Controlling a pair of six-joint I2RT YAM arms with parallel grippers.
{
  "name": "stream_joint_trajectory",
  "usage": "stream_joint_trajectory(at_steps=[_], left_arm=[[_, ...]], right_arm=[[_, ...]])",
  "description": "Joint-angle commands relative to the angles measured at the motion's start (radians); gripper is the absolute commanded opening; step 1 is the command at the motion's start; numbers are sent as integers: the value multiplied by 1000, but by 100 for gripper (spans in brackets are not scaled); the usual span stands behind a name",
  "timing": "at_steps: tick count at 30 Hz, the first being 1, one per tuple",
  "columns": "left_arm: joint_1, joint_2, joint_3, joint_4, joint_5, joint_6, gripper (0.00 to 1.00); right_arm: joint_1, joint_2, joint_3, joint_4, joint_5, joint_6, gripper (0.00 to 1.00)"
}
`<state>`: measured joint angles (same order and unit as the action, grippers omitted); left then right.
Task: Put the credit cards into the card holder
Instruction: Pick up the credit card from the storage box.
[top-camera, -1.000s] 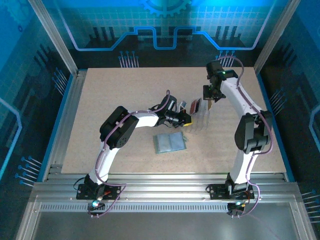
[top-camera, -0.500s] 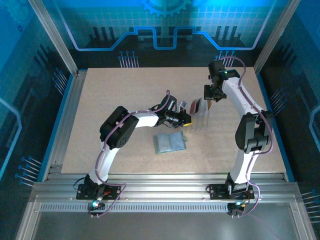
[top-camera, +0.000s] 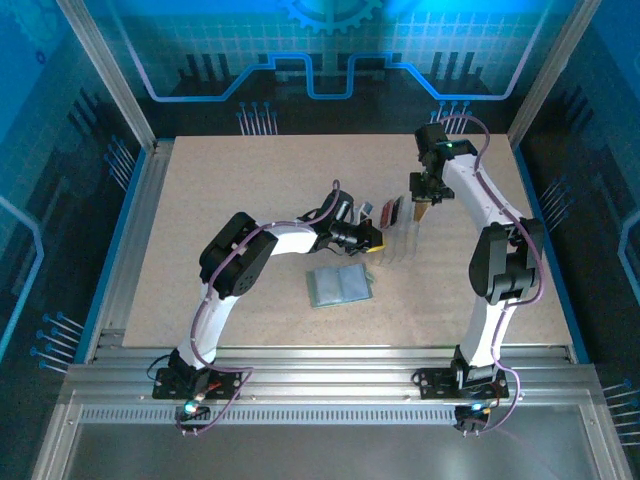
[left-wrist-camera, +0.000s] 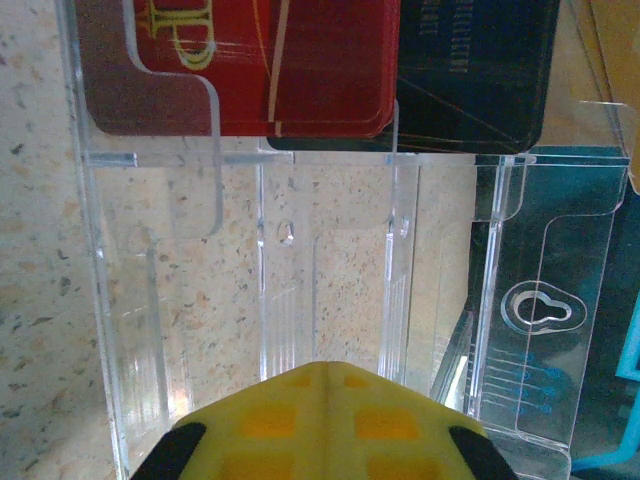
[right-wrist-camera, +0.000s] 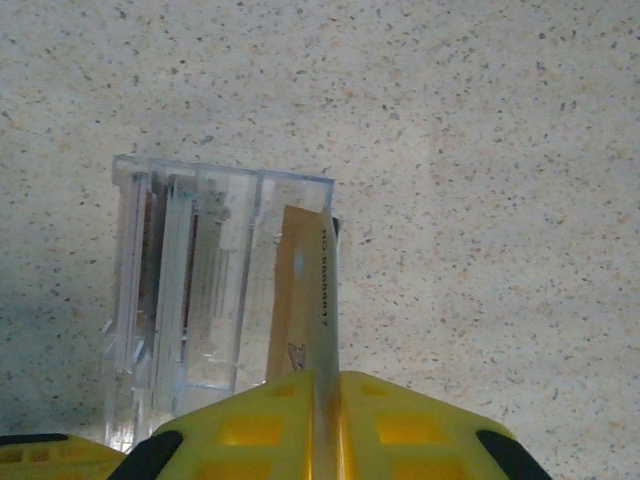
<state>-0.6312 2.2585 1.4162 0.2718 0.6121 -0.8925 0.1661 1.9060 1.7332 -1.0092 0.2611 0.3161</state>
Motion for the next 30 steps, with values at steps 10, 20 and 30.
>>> stream_joint_trajectory(at_steps=[10,20,30], left_arm=[[21,98,-59,-192,-127,-1,1],[23,96,-68,-189,-125,0,2],[24,99,-68,-184,-125,-3,2]], right_arm=[[4,-2,20,-55,67,-18,16],[-3,-13,6,-45,20,-20,0],[-3,-80,4,-42,-42,-22,0]])
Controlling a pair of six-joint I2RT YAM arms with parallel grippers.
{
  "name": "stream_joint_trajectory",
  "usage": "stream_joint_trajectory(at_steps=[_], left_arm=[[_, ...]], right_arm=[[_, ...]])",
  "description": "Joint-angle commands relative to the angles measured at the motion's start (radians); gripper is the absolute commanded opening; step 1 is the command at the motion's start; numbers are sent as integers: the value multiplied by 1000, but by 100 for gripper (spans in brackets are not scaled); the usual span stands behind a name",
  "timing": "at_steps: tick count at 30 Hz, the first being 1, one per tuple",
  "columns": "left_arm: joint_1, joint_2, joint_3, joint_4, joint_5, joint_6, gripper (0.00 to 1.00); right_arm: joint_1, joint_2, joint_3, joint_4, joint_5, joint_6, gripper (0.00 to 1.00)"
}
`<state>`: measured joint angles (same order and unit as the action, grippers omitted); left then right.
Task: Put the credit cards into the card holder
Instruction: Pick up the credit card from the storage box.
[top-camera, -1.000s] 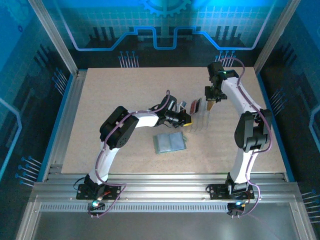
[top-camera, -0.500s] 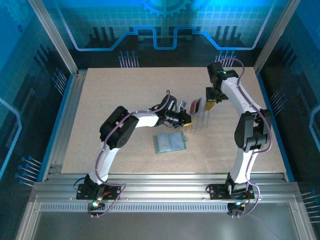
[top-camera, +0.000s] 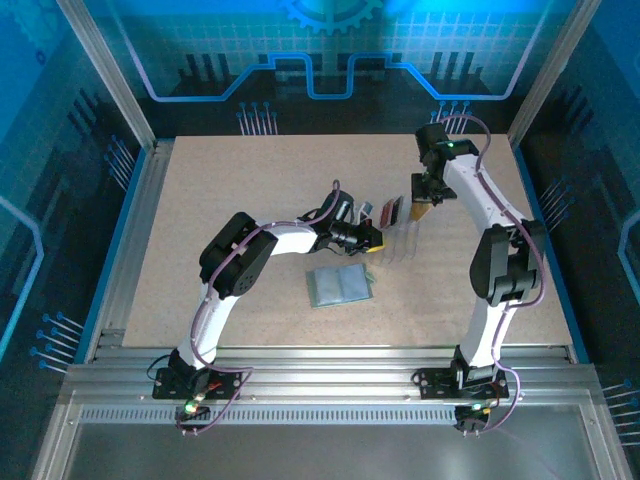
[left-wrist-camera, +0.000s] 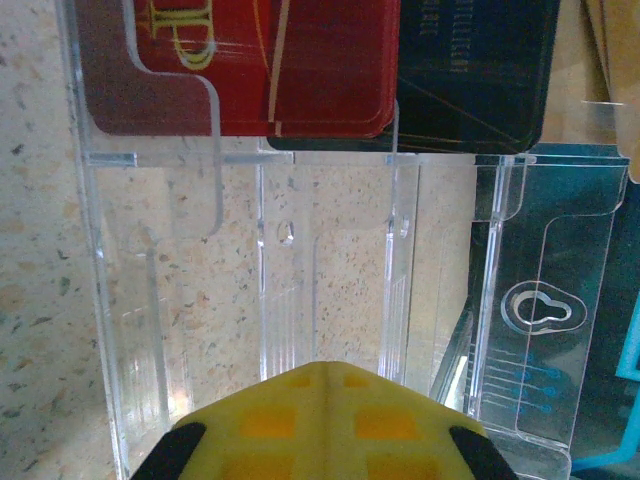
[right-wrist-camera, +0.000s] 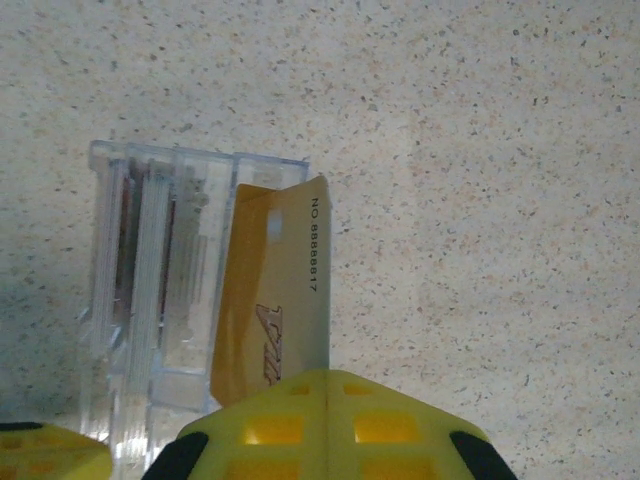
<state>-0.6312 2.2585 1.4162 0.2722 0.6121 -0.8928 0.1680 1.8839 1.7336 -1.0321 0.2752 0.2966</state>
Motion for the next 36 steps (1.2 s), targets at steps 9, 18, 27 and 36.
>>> stream_joint_trajectory(at_steps=[9,18,27,36], left_arm=[[22,95,-74,-183,-127,-2,2],[23,95,-76,-180,-125,-4,2],[24,88,-81,-176,-126,-4,1],[22,88,-82,-177,-123,-2,2]], right_arm=[[-7,-93,-39,16,-160,15,0],[6,-170,-100,30,-177,34,0],[24,-249,-172,31,-171,56,0],[71,-347,-318,68,-185,105,0]])
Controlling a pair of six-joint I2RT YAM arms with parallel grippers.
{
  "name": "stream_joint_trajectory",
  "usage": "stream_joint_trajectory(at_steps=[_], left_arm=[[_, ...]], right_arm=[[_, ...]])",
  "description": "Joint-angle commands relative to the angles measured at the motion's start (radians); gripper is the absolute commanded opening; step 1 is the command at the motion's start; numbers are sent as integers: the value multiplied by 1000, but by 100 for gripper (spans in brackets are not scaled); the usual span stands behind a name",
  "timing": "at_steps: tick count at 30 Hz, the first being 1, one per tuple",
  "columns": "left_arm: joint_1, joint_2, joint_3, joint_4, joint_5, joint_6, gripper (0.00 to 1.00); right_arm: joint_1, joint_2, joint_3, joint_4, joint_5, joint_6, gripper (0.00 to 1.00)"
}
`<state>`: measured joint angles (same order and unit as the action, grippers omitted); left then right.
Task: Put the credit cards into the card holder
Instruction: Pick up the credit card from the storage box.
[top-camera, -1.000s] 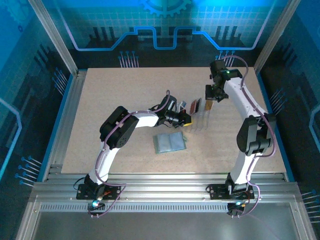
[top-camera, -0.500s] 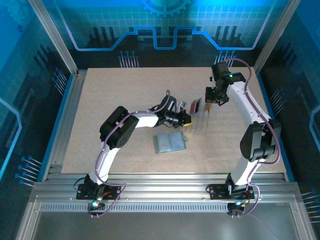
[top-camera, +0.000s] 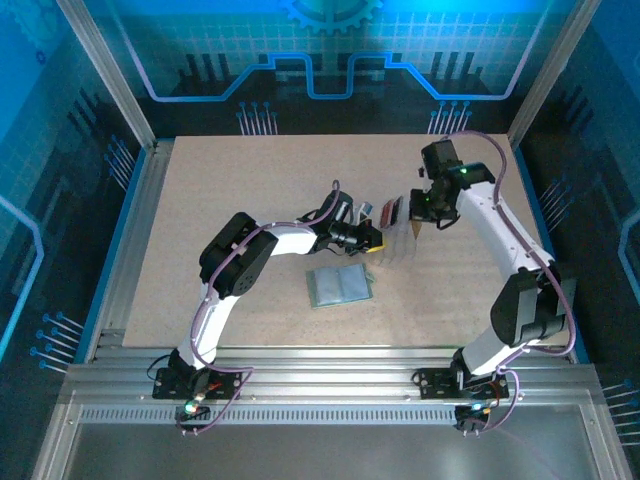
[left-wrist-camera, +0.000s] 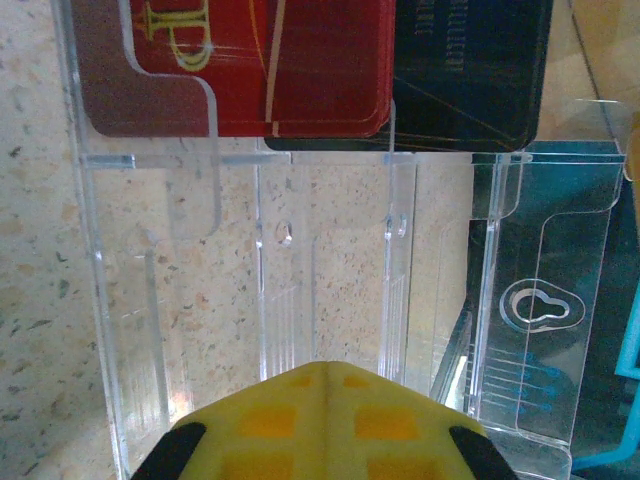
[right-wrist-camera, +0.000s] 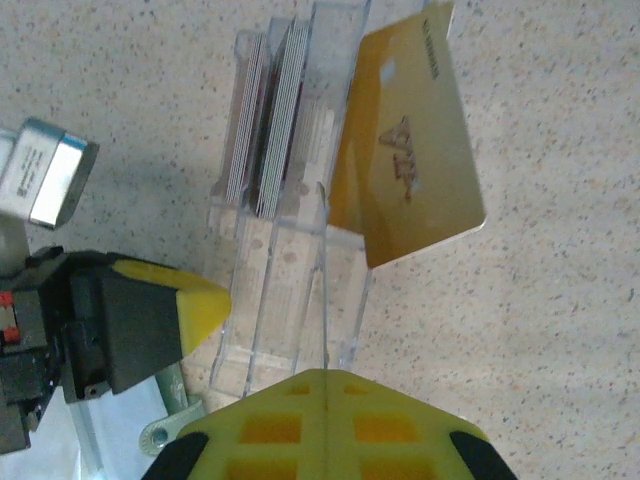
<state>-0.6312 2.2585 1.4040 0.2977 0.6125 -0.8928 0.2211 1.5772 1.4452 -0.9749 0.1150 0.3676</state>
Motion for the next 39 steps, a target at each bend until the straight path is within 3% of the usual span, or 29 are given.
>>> stream_joint_trajectory(at_steps=[1,19,24,29,33,39], left_arm=[[22,88,-69,-201,-123,-1,2],[22,81,-74,-200,-123,-1,2],[22,87,-69,-203,-122,2,1],[23,85,-69,-202,-120,0,1],[23,85,-69,-201,-121,1,1],[22,73,-75,-195,-114,1,1]], right_arm=[[23,-51,-44,18,-32,39,0],[34,-25,-148,71,-18,75,0],[34,-16,-160,75,-36,72,18],[34,0,-151,67,-45,64,26],[34,13,-141,66,-42,61,21],[34,28,-131,58,-34,60,1]])
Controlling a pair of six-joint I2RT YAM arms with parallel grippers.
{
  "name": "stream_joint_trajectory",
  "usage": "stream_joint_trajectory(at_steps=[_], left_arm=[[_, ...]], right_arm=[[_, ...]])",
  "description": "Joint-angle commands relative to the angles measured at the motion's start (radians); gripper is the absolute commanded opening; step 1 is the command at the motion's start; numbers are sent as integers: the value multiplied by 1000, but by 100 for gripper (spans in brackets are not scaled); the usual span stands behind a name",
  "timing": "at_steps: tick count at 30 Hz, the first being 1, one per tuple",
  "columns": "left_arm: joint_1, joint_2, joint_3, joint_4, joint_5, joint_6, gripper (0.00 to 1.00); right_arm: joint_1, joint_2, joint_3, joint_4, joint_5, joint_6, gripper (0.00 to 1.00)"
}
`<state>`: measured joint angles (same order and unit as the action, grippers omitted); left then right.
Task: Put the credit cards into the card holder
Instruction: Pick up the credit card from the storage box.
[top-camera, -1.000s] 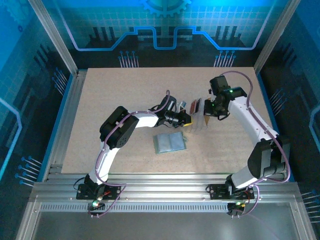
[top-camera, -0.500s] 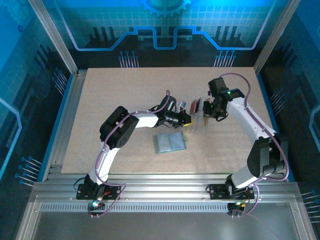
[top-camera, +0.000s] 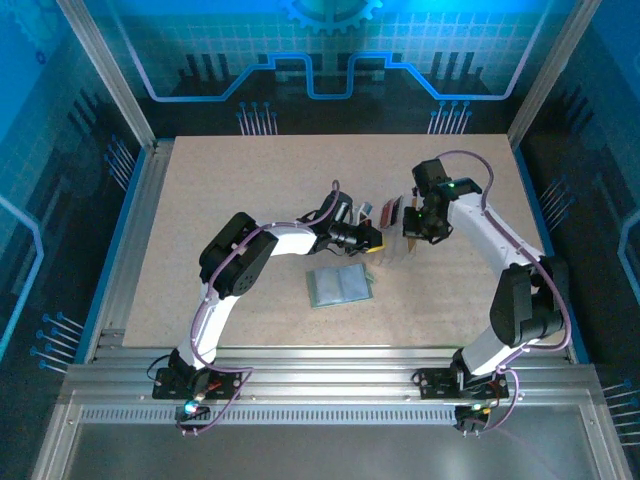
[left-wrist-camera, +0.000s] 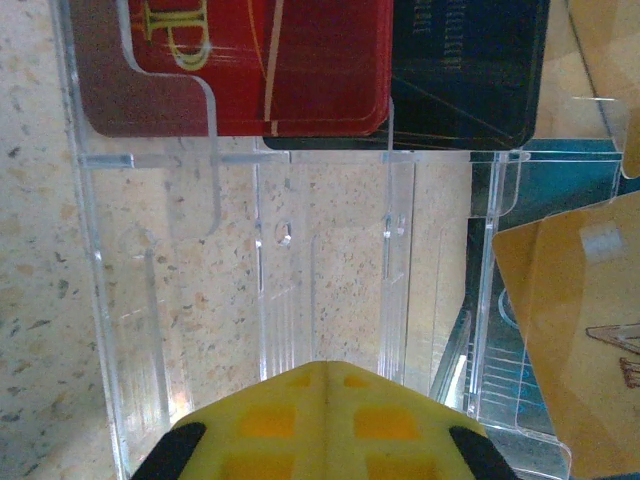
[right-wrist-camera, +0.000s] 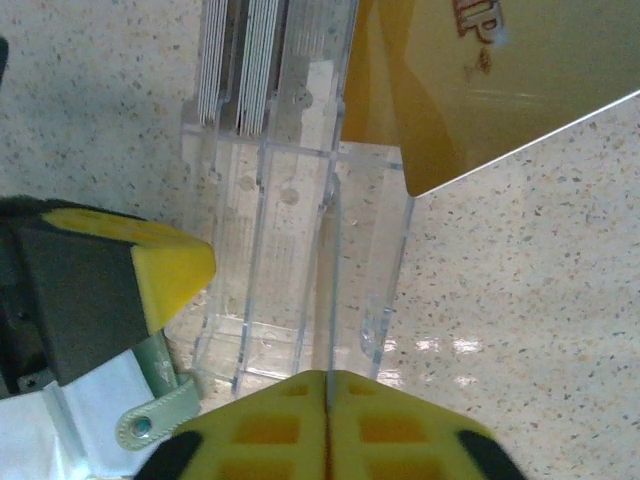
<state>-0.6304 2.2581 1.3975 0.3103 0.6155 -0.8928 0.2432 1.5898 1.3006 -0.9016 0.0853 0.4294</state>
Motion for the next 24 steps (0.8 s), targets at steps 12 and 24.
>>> stream_joint_trajectory(at_steps=[12,24], left_arm=[[34,-185,-60,-228,-7,60,12],[78,-572,-245,-392,-128,163,30]], right_arm=[[43,-92,87,-55,23,1,0],[116,-129,62,29,23,2,0]])
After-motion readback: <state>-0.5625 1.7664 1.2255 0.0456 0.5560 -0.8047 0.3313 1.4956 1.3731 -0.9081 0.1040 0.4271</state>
